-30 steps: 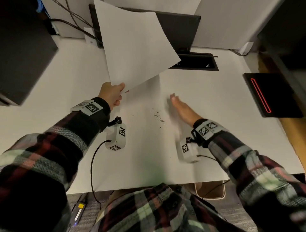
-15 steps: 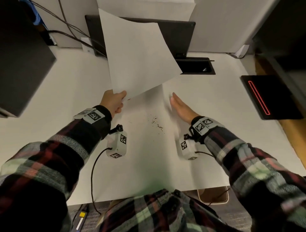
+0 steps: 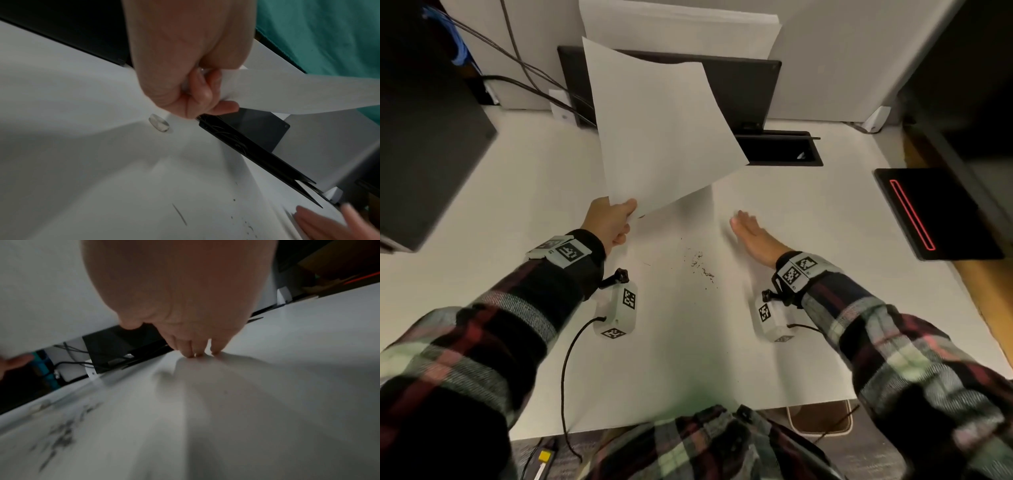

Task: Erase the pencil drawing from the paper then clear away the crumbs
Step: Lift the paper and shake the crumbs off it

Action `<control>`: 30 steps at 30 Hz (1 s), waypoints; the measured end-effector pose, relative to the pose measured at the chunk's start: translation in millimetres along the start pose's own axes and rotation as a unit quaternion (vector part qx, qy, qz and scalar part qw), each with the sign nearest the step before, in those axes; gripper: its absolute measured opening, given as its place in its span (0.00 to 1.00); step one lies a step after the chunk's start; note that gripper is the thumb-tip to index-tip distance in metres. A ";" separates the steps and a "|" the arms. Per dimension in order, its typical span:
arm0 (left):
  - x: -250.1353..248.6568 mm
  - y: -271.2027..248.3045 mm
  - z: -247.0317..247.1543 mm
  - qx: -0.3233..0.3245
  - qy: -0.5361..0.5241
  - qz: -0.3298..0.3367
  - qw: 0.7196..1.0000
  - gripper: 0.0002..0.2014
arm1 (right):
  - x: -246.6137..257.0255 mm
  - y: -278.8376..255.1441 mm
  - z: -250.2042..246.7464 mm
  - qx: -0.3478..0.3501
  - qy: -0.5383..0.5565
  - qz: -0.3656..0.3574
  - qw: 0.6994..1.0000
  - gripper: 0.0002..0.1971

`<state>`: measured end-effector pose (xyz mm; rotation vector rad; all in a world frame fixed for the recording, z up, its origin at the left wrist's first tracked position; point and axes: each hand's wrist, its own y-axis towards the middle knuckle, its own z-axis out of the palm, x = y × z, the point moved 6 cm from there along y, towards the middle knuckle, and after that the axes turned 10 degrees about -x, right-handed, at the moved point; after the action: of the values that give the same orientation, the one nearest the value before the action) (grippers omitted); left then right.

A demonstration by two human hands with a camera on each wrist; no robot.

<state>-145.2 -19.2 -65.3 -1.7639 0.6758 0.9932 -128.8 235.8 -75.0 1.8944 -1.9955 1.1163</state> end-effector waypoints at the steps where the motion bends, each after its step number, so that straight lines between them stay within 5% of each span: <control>1: 0.2 1.6 -0.4 0.001 0.001 -0.001 1.000 0.08 | -1.6 -0.4 5.9 0.011 -0.014 -0.003 1.000 0.32; 5: -1.9 6.3 -1.9 -0.004 0.002 -0.005 1.000 0.11 | 12.2 -23.9 32.9 0.030 0.098 -0.056 0.993 0.32; 7: -4.3 6.8 -0.4 -0.002 0.002 -0.006 1.000 0.10 | 14.7 -23.5 22.0 -0.014 0.153 -0.047 0.987 0.31; 10: -7.8 6.5 1.1 -0.002 0.008 -0.006 1.000 0.09 | 4.6 4.4 -12.1 -0.070 0.095 -0.021 0.993 0.30; 13: -12.1 4.6 0.9 -0.003 0.003 -0.006 1.000 0.07 | -3.9 18.0 -12.4 -0.013 -0.014 0.011 1.000 0.32; 17: -14.5 5.5 -5.3 -0.002 -0.015 -0.021 1.000 0.07 | 16.4 -14.4 28.7 0.062 0.016 -0.053 0.997 0.30; 21: -14.0 9.2 -17.0 -0.006 -0.024 -0.036 0.999 0.08 | 27.5 1.4 16.8 0.023 0.088 -0.097 0.991 0.28; 24: -15.5 10.7 -23.6 -0.011 -0.035 -0.036 0.999 0.07 | 26.7 43.9 -5.2 0.001 0.032 -0.094 0.995 0.29; 30: -13.1 13.3 -26.5 -0.025 -0.023 -0.024 0.999 0.07 | 46.0 88.2 7.2 0.104 -0.131 -0.114 0.979 0.30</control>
<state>-154.0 -48.7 -55.0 -1.7871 0.5822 1.0227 -215.1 187.3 -87.5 2.4186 -1.7747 1.0966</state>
